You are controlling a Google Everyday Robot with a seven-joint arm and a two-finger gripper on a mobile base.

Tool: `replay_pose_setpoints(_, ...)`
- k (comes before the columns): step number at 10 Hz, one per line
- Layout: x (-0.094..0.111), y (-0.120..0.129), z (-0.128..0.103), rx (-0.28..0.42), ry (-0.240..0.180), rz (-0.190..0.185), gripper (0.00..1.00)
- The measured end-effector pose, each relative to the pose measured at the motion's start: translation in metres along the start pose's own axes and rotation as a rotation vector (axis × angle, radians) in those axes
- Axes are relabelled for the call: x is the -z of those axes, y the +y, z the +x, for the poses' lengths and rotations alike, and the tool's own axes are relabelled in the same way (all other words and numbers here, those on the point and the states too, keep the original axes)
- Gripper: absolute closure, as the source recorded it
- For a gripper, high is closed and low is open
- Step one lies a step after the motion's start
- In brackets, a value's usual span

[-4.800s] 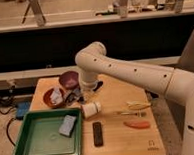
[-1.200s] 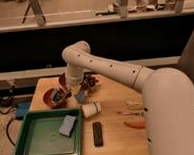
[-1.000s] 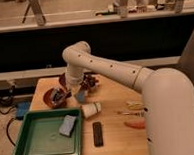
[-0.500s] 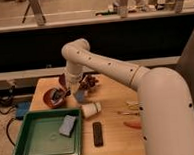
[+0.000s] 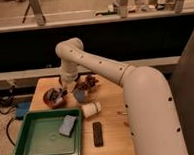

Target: Place brush in red bowl

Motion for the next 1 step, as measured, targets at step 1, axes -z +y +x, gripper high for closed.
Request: replay_pose_setpoints(1, -0.0034, -0.0058, -0.0021, 0.012, -0.001, -0.008, 1.0)
